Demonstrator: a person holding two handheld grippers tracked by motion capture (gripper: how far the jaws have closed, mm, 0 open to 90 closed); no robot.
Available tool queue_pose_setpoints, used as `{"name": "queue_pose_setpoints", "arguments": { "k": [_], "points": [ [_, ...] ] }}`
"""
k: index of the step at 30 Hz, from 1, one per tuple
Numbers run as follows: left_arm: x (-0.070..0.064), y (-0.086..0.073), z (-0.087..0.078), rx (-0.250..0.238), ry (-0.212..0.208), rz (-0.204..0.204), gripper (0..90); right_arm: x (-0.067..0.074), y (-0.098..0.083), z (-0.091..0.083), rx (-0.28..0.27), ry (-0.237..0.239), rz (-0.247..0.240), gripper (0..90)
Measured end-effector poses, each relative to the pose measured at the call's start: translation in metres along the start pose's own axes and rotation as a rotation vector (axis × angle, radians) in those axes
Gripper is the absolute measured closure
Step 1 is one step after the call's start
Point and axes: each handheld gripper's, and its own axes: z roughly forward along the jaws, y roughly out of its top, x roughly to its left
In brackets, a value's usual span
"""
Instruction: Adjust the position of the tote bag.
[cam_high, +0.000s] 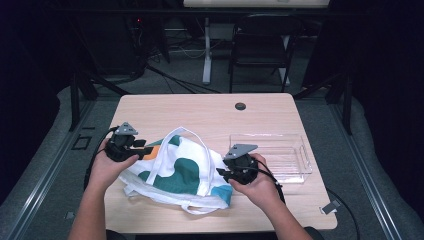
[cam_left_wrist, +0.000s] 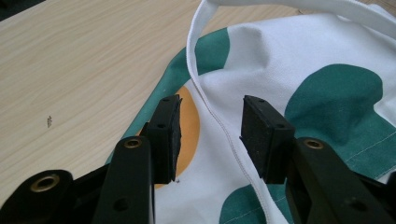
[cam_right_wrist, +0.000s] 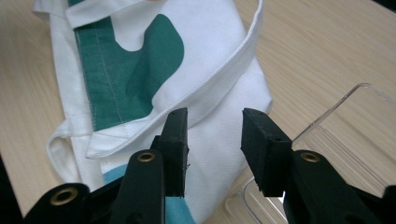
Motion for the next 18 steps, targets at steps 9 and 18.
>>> {"name": "queue_pose_setpoints", "arguments": {
  "k": [9, 18],
  "points": [
    [0.0003, -0.0003, 0.0024, 0.028, -0.016, -0.012, 58.3, 0.0006, 0.0001, -0.0017, -0.004, 0.006, 0.000, 63.5],
    [-0.0013, -0.0027, 0.0029, 0.032, -0.034, -0.038, 58.5, 0.0002, 0.0005, 0.0015, -0.008, 0.000, -0.001, 63.0]
  ]
}}
